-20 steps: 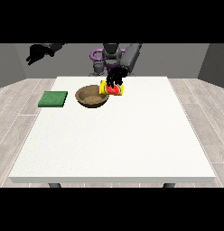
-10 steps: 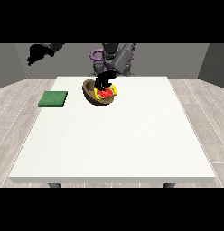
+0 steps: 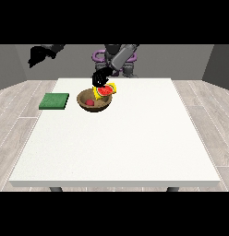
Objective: Pick the cup and pour the ball into the bowl, then pick the bowl and place it on the pad
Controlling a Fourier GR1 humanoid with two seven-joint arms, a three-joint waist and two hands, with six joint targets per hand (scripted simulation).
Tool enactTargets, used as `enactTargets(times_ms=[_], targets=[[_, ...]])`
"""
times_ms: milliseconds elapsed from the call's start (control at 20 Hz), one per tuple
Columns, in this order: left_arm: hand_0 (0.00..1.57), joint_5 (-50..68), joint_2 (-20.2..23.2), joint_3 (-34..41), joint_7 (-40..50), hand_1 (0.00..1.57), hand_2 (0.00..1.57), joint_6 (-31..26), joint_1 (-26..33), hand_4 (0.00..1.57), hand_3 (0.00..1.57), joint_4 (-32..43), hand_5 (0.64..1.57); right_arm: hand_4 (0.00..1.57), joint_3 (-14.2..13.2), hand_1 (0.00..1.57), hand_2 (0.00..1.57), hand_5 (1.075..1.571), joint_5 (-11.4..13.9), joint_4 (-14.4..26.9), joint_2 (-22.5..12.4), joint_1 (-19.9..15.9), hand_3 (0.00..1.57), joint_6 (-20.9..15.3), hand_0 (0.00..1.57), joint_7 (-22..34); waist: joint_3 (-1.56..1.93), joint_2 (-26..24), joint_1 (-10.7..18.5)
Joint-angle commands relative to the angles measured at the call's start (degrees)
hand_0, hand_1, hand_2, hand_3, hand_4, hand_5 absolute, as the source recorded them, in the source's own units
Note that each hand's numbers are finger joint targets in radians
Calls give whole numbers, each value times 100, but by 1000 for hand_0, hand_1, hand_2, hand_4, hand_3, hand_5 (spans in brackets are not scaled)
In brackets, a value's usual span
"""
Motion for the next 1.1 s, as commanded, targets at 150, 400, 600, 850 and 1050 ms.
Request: enactTargets(times_ms=[150, 400, 600, 850, 1050], targets=[[1527, -8, -6, -164, -263, 1527, 1571, -981, -347, 1490, 1571, -1025, 1207, 584, 242, 0, 350, 1565, 272, 305, -359, -685, 646, 315, 0, 136, -3, 40, 486], [1517, 383, -6, 517, -387, 1517, 1571, -560, -259, 1546, 1571, -1341, 1144, 579, -88, 0, 337, 1564, 92, 437, -798, -459, 598, 586, 0, 26, -6, 12, 758], [1482, 1026, 65, 1135, -703, 1482, 1571, -489, -394, 1361, 1571, -1930, 1362, 564, -75, 0, 365, 1564, 273, 628, -703, -66, 643, 335, 0, -243, -7, -244, 1229], [1571, 2182, 814, 2119, -1411, 1571, 1571, 12, -42, 1148, 1571, -2514, 1501, 574, -293, 0, 468, 1564, 169, 739, -899, 239, 617, 363, 0, -283, -12, -355, 1663], [1527, 3302, 1146, 2780, -2322, 1527, 1571, 177, 477, 1316, 1571, -2791, 1450, 578, -223, 0, 494, 1567, 194, 511, -745, 192, 659, 207, 0, -227, -18, -148, 1738]])
